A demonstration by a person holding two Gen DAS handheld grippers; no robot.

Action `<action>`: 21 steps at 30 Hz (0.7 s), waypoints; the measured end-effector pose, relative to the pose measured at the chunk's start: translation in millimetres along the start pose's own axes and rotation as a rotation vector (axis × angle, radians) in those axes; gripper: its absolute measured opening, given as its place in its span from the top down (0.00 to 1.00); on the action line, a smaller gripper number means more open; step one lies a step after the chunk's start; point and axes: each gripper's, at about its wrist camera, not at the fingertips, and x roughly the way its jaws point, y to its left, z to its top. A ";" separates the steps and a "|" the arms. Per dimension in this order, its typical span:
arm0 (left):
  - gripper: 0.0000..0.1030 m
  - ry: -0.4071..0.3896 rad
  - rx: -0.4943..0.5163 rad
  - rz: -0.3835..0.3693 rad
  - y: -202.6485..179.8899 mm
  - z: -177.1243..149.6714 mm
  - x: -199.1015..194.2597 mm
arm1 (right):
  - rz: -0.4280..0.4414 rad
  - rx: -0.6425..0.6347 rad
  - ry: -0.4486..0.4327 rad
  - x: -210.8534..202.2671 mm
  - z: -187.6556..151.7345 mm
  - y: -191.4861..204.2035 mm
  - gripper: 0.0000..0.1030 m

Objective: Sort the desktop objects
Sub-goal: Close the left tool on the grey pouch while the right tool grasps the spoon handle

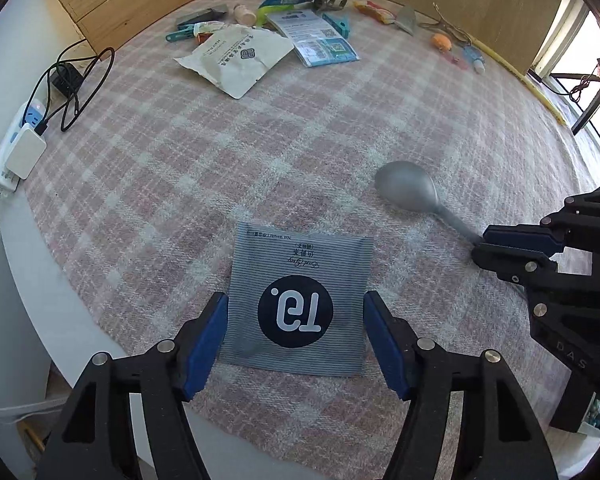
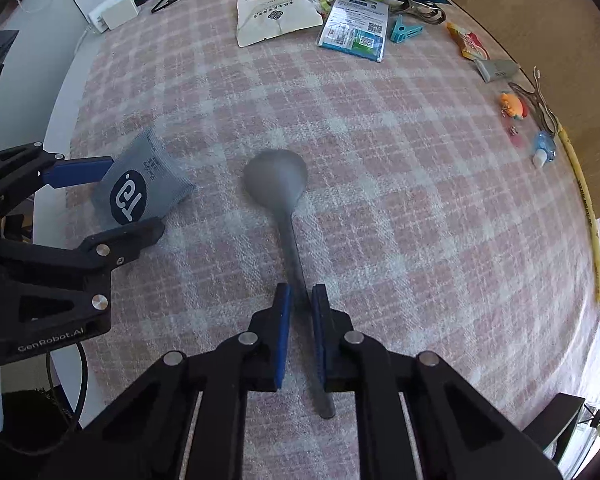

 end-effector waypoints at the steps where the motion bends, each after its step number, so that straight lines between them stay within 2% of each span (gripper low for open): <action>1: 0.42 0.000 -0.006 -0.005 2.1 -1.3 -0.9 | 0.003 0.010 -0.001 -0.3 1.8 -1.3 0.91; 7: 0.49 -0.004 -0.054 -0.045 15.5 -7.4 -4.3 | 0.050 0.144 -0.025 -3.8 7.2 -20.4 0.92; 9: 0.55 -0.006 -0.087 -0.062 22.9 -9.3 -6.0 | 0.072 0.200 -0.039 -5.9 9.8 -29.3 0.92; 10: 0.72 -0.003 -0.110 -0.069 28.3 -10.0 -6.9 | 0.081 0.224 -0.050 -7.9 11.0 -33.3 0.92; 11: 0.83 0.005 -0.132 -0.086 34.4 -10.4 -7.3 | 0.087 0.248 -0.063 -10.6 11.1 -40.6 0.92; 13: 0.88 0.021 -0.176 -0.137 46.4 -11.6 -5.5 | 0.099 0.278 -0.073 -14.0 13.4 -47.9 0.92; 14: 0.98 0.021 -0.176 -0.123 49.5 -12.1 -4.7 | 0.096 0.286 -0.076 -14.6 16.0 -50.1 0.92; 18: 0.96 0.017 -0.214 -0.145 59.7 -14.0 -8.9 | 0.091 0.302 -0.080 -18.5 15.6 -54.1 0.92; 19: 0.93 0.010 -0.210 -0.142 59.4 -14.4 -12.1 | 0.088 0.306 -0.082 -19.5 18.5 -55.5 0.92; 21: 0.75 0.005 -0.206 -0.143 56.3 -10.5 -15.6 | 0.089 0.308 -0.082 -24.2 13.6 -59.8 0.92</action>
